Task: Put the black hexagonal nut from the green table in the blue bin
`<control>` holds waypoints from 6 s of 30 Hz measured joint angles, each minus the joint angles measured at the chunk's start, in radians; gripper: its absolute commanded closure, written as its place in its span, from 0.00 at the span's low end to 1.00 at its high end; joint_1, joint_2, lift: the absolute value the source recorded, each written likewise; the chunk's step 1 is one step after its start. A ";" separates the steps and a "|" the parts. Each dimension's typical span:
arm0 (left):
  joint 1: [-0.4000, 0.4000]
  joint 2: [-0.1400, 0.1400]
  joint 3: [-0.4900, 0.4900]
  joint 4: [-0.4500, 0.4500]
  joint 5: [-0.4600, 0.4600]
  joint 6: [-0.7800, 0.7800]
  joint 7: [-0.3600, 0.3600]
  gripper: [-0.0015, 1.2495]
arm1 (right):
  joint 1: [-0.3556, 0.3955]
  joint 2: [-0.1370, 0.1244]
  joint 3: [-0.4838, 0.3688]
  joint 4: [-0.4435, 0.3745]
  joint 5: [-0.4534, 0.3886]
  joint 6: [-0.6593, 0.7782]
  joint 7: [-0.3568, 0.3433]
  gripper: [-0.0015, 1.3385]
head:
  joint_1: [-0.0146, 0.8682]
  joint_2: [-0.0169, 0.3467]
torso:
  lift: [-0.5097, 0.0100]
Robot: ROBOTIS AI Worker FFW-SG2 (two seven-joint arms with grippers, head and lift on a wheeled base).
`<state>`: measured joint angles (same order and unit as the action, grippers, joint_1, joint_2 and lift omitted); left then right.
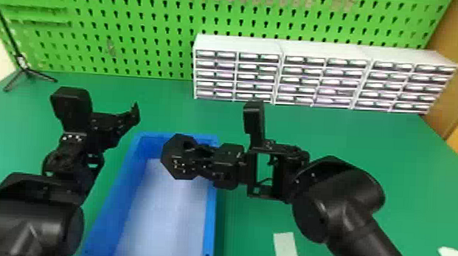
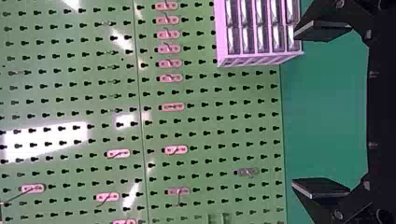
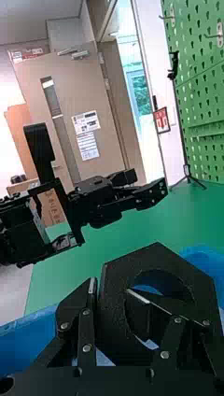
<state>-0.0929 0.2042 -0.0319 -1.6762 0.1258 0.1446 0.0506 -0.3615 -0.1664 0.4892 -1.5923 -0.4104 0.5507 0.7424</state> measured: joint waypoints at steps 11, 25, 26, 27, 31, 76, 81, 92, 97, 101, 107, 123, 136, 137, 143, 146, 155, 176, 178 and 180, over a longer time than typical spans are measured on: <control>-0.005 0.009 -0.010 0.003 0.007 0.001 0.000 0.14 | 0.005 0.004 0.011 0.009 -0.007 -0.001 0.003 0.72 | 0.79 0.12 | 0.80; -0.007 0.011 -0.013 0.003 0.010 0.001 0.002 0.14 | 0.007 0.002 0.012 0.008 -0.006 -0.002 0.006 0.50 | 0.79 0.12 | 0.80; -0.007 0.011 -0.013 0.003 0.010 0.001 0.002 0.14 | 0.007 0.002 0.012 0.007 -0.006 -0.003 0.007 0.44 | 0.79 0.12 | 0.80; -0.007 0.011 -0.013 0.003 0.010 0.001 0.002 0.14 | 0.007 0.002 0.012 0.007 -0.006 -0.003 0.006 0.39 | 0.79 0.12 | 0.80; -0.007 0.011 -0.013 0.003 0.011 0.001 0.002 0.14 | 0.007 0.002 0.010 0.007 -0.007 -0.004 0.006 0.25 | 0.79 0.12 | 0.80; -0.011 0.012 -0.019 0.003 0.017 0.001 0.003 0.14 | 0.034 0.004 -0.095 0.008 0.017 -0.008 0.014 0.21 | 0.79 0.12 | 0.80; -0.012 0.012 -0.015 0.002 0.016 0.001 0.007 0.14 | 0.055 0.010 -0.181 0.008 0.049 -0.008 0.021 0.21 | 0.79 0.12 | 0.80; -0.016 0.012 -0.008 -0.005 0.016 0.001 0.021 0.14 | 0.098 0.035 -0.389 0.009 0.117 -0.027 0.023 0.21 | 0.79 0.12 | 0.80; -0.019 0.011 -0.012 -0.006 0.010 0.001 0.029 0.14 | 0.103 0.053 -0.492 0.035 0.141 -0.068 0.023 0.21 | 0.79 0.12 | 0.80; -0.021 0.011 -0.014 -0.007 0.004 0.001 0.031 0.14 | 0.104 0.053 -0.573 0.074 0.166 -0.096 0.023 0.21 | 0.79 0.12 | 0.80; -0.022 0.011 -0.014 -0.008 -0.001 0.001 0.034 0.14 | 0.123 0.050 -0.699 0.143 0.213 -0.112 0.023 0.21 | 0.79 0.12 | 0.80; -0.033 0.011 -0.021 -0.009 -0.028 0.018 0.035 0.14 | 0.104 0.137 -0.976 0.303 0.465 -0.271 -0.027 0.21 | 0.79 0.12 | 0.80; -0.047 0.011 -0.037 -0.002 -0.053 0.038 0.035 0.14 | 0.074 0.165 -1.064 0.397 0.753 -0.438 -0.109 0.21 | 0.79 0.12 | 0.80; -0.047 0.012 -0.037 -0.002 -0.055 0.039 0.035 0.14 | 0.073 0.165 -1.075 0.397 0.774 -0.451 -0.121 0.21 | 0.79 0.12 | 0.80; -0.040 0.012 -0.029 -0.002 -0.051 0.041 0.035 0.14 | 0.060 0.165 -1.134 0.369 0.830 -0.532 -0.193 0.21 | 0.79 0.12 | 0.80; -0.040 0.012 -0.030 -0.002 -0.044 0.041 0.036 0.14 | 0.044 0.165 -1.127 0.337 0.822 -0.560 -0.229 0.21 | 0.79 0.12 | 0.80; -0.041 0.011 -0.049 -0.002 -0.021 0.041 0.060 0.14 | 0.051 0.165 -0.992 0.198 0.589 -0.574 -0.384 0.21 | 0.79 0.12 | 0.80; -0.031 -0.026 -0.080 -0.002 0.040 0.035 0.072 0.14 | 0.195 0.165 -0.562 -0.019 0.287 -0.425 -0.664 0.21 | 0.79 0.12 | 0.80; -0.031 -0.029 -0.083 -0.002 0.042 0.036 0.072 0.14 | 0.196 0.165 -0.533 -0.020 0.280 -0.425 -0.690 0.21 | 0.79 0.12 | 0.80; -0.031 -0.030 -0.085 -0.002 0.043 0.040 0.072 0.14 | 0.197 0.165 -0.511 -0.020 0.279 -0.425 -0.702 0.21 | 0.79 0.12 | 0.80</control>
<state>-0.1240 0.1737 -0.1171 -1.6781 0.1688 0.1850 0.1226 -0.1646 -0.0016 -0.0221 -1.6121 -0.1311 0.1259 0.0406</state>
